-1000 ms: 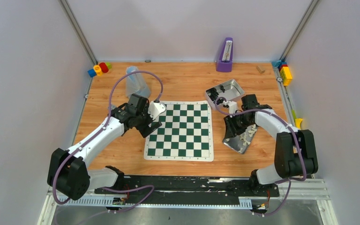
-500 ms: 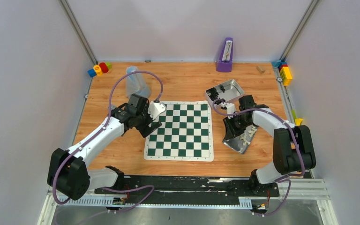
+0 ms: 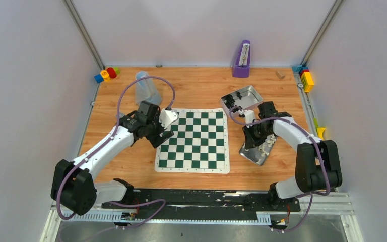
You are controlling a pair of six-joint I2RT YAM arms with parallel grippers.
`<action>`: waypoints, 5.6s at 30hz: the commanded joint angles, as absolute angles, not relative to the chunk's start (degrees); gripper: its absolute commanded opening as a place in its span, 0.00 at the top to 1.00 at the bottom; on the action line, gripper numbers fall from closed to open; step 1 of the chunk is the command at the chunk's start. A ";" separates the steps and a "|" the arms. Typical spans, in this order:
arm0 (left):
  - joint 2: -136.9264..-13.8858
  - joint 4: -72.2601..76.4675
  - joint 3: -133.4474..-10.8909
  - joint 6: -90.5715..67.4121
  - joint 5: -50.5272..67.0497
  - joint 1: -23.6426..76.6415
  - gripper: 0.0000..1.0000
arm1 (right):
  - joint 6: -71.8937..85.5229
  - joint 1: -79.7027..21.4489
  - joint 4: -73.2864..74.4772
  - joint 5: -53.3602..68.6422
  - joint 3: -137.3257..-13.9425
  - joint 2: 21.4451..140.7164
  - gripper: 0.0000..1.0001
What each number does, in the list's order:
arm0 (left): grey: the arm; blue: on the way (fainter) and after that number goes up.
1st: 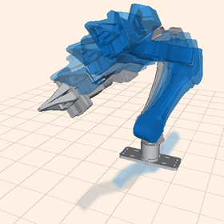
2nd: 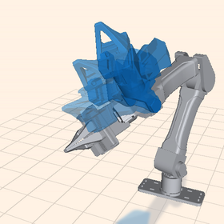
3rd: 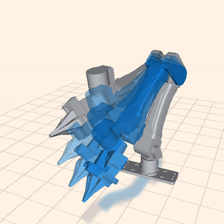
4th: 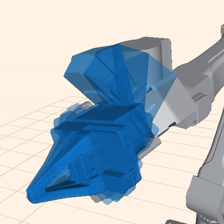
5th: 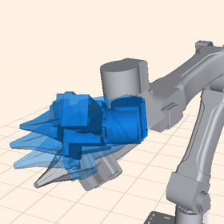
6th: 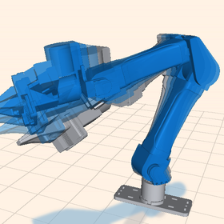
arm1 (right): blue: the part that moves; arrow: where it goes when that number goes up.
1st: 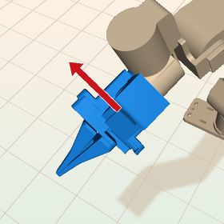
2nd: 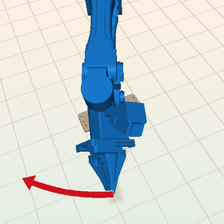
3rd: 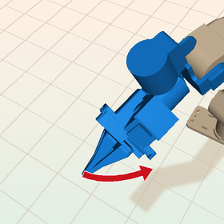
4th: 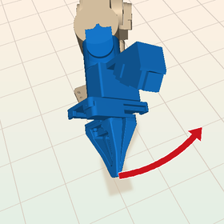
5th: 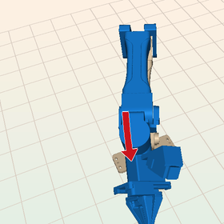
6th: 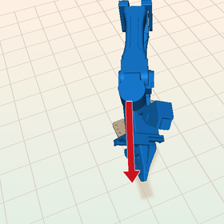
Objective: Set up the chess pieces on the board
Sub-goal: Pick up the chess piece from the storage box, then place the chess piece on the chessboard, then pick up the chess piece from the storage box, then place the chess piece on the chessboard.
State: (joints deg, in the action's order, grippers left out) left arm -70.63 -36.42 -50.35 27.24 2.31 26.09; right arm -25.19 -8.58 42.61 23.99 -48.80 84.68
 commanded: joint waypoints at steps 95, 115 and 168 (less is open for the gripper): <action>-69.15 -35.76 -51.32 25.31 2.25 22.68 0.00 | -38.96 3.14 48.66 18.37 -41.90 67.98 0.52; -69.08 -35.95 -51.50 25.40 2.30 22.70 0.00 | -38.23 3.16 44.79 18.14 -41.58 74.59 0.71; -68.91 -35.93 -53.16 21.94 0.70 12.43 0.00 | -25.48 -40.84 48.57 20.46 -68.70 97.13 0.99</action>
State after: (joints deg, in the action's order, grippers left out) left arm -69.73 -36.23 -50.43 23.38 0.05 12.99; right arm -26.52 -39.33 50.74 21.85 -65.98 95.33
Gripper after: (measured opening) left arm 0.998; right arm 0.108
